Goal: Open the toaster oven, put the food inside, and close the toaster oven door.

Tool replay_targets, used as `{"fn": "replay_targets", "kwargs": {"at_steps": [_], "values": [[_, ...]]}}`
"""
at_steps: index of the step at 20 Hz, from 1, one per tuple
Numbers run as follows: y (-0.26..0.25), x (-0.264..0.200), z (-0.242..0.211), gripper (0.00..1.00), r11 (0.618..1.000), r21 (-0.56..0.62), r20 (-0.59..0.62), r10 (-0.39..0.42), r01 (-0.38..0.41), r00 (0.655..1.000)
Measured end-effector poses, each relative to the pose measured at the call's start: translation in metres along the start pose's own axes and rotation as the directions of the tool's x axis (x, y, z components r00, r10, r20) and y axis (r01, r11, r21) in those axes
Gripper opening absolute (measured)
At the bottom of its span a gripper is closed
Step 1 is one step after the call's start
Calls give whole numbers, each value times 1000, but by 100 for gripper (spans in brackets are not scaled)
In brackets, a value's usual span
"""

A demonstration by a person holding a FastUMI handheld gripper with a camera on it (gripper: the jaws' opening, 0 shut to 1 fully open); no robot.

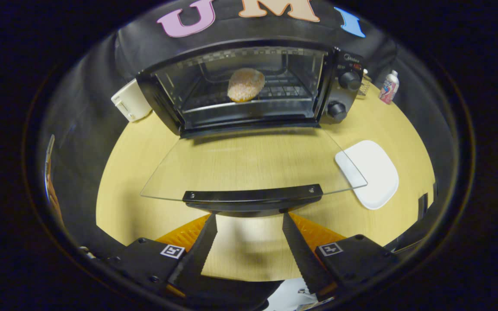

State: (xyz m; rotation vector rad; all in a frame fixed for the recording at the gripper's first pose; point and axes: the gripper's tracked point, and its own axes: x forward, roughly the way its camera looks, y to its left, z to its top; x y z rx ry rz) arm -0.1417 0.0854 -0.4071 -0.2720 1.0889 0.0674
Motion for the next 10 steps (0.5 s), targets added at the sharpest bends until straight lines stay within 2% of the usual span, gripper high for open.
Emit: {"fn": "replay_targets", "kwargs": {"at_steps": [5,10], "values": [[2,-8,39,96,1000,-20,78,-16,18,997],[8,-6,80,95,999,32,133,15,-20,991]]}}
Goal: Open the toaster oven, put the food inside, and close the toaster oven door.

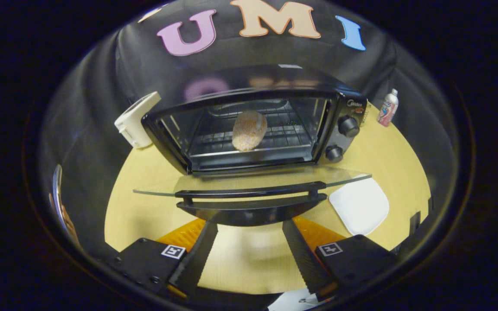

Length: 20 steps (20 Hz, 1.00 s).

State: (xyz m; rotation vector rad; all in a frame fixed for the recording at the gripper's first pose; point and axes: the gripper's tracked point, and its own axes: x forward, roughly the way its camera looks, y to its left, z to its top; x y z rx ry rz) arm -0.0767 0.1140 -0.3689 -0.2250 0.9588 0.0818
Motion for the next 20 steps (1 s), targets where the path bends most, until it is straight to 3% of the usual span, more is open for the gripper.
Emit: {"fn": "replay_targets", "kwargs": {"at_steps": [6,10,15,20], "values": [[5,11,37,95,998,53,43,16,-19,999],[0,9,69,95,1000,28,104,2,-5,995],[-5,-23,103,95,1000,-12,202,-16,19,979],[1,-74,150,95,1000,-7,356,16,-15,934]]}}
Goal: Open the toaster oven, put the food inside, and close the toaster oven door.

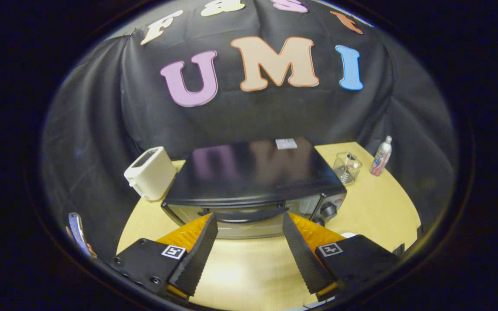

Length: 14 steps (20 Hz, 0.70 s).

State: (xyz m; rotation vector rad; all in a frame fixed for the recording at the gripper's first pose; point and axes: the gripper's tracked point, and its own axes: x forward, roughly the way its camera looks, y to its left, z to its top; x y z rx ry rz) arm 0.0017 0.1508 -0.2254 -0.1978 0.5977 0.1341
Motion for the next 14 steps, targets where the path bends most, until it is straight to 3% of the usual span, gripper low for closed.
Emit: {"fn": "replay_targets", "kwargs": {"at_steps": [7,14], "values": [[-9,-42,98,95,998,-28,265,-38,48,963],[-6,-82,150,95,999,-4,389,-40,45,920]]}}
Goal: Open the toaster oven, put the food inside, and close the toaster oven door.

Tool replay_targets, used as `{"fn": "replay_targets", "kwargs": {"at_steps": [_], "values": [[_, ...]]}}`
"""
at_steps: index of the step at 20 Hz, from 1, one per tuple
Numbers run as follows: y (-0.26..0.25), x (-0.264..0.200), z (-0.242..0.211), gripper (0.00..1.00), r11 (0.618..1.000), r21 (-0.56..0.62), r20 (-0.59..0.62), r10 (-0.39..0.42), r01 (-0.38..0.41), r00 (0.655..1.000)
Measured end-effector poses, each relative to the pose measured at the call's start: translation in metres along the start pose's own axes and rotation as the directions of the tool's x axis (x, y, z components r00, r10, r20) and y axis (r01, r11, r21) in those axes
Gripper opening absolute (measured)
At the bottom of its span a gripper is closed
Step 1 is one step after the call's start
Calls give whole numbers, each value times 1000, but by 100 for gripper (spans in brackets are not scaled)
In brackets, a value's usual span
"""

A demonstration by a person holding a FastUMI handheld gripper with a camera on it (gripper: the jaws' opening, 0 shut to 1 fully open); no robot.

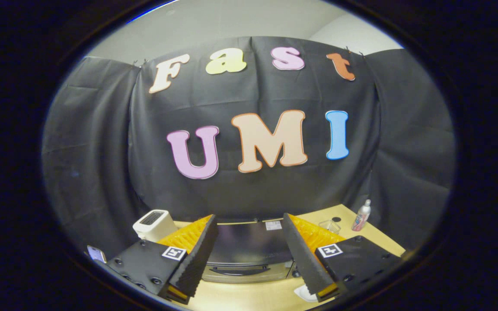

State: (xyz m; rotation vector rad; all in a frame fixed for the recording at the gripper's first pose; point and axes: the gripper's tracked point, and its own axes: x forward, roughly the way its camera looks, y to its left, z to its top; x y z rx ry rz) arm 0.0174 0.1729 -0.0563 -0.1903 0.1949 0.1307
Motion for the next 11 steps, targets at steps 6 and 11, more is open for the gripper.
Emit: {"fn": "replay_targets", "kwargs": {"at_steps": [6,11], "values": [[-4,-12,8,94,999,-28,4,-18,18,1000],[0,-18,3,94,1000,-16,-17,-6,6,1000]]}}
